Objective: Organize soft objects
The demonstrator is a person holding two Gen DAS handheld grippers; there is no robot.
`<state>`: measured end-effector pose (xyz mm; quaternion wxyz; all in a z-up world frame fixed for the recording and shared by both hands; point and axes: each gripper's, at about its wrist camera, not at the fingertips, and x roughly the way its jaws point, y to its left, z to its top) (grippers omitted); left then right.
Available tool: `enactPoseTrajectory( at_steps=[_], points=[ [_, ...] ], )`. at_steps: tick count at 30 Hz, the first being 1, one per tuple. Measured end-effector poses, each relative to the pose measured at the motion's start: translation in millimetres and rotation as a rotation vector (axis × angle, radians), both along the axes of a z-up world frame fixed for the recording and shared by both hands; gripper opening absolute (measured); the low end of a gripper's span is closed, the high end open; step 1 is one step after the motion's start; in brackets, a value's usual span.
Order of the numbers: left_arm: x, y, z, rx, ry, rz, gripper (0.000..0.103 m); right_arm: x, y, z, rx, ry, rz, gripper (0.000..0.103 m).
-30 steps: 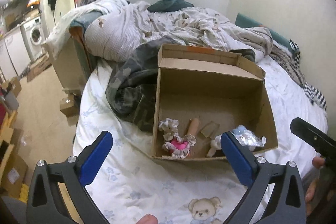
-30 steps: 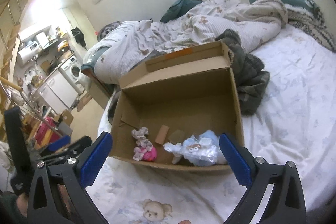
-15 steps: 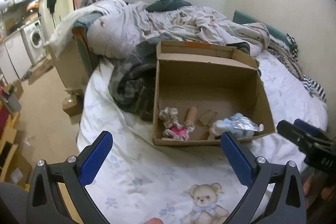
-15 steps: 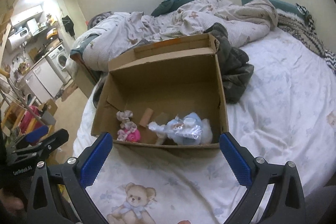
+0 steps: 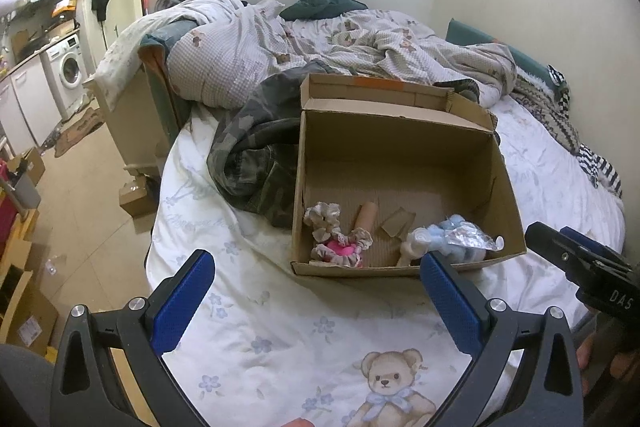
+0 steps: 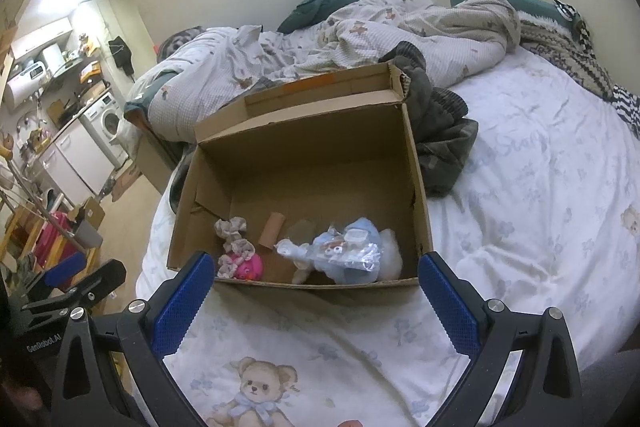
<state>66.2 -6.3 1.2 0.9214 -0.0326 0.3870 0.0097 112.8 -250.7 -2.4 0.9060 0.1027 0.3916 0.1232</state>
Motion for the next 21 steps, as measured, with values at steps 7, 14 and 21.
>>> enactPoseTrajectory(
  at_steps=[7,14,21],
  points=[
    [0.7,3.5,-0.4,0.004,0.003,0.017,0.103,1.1,7.0,-2.3,-0.006,0.012,0.002,0.103],
    [1.5,4.3,-0.3,0.002,0.000,0.014,0.103,0.3,7.4,-3.6,-0.010,0.014,-0.002,0.103],
    [2.5,5.0,3.2,-0.009,-0.005,0.021,0.103,0.2,7.7,-3.3,-0.015,0.013,0.001,0.103]
  ],
)
